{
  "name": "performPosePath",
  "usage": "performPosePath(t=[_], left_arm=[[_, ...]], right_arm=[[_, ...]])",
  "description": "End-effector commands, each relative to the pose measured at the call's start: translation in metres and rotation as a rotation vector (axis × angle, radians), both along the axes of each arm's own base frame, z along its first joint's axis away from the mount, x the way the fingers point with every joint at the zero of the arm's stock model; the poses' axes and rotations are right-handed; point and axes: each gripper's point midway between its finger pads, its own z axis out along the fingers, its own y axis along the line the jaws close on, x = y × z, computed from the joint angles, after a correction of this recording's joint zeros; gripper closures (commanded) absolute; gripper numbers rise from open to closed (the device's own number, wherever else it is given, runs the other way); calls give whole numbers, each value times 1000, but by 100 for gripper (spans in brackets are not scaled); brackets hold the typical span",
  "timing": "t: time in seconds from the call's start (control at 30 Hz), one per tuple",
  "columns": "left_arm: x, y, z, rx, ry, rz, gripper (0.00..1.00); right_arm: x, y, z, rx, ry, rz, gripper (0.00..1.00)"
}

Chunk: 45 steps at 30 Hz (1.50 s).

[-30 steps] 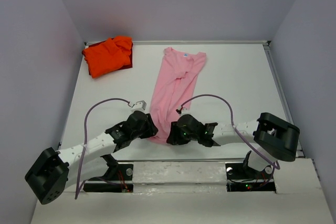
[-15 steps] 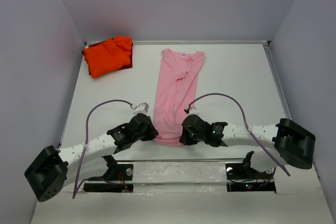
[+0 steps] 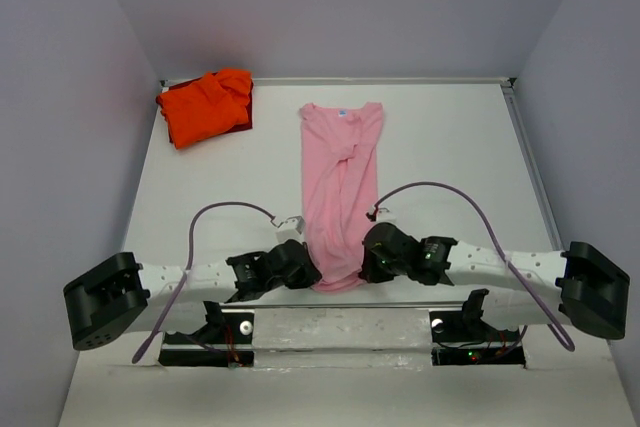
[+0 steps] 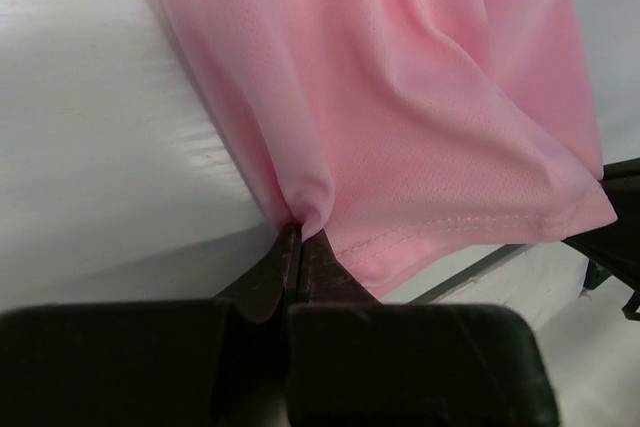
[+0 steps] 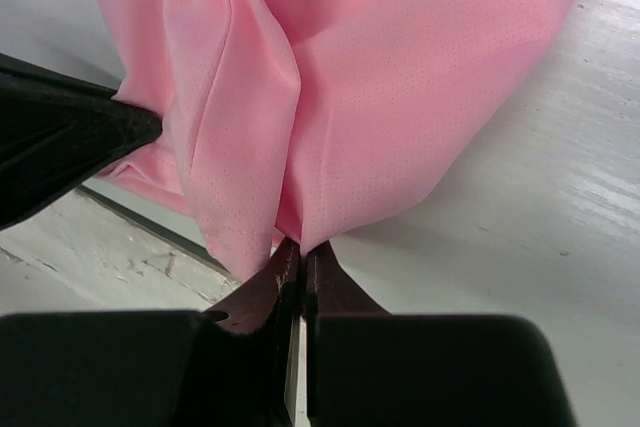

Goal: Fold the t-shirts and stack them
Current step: Fold the rectangle-folded T-shirt at the center of the board.

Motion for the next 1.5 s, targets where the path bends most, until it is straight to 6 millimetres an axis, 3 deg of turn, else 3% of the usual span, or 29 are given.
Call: performPosePath(t=[0.0, 0.17, 0.3, 0.5, 0.73, 0.9, 1.03, 1.47], left_arm=[[2, -16, 8, -13, -23, 43, 100], [12, -21, 22, -21, -70, 66, 100], [25, -20, 42, 8, -134, 96, 100], [51, -17, 80, 59, -255, 132, 100], [78, -7, 109, 73, -373, 178, 100], [99, 4, 124, 142, -452, 204, 100], [119, 12, 137, 173, -491, 235, 100], [168, 16, 170, 203, -597, 267, 100]], right_arm=[[-4, -6, 4, -10, -8, 5, 100], [-2, -13, 8, -28, -19, -19, 100], [9, -18, 26, -15, -80, -63, 100], [35, -24, 60, -37, -206, -143, 100], [70, -18, 95, -85, -366, -202, 100], [93, -13, 105, -137, -444, -260, 100], [108, -15, 102, -205, -491, -319, 100], [157, -18, 113, -349, -644, -445, 100]])
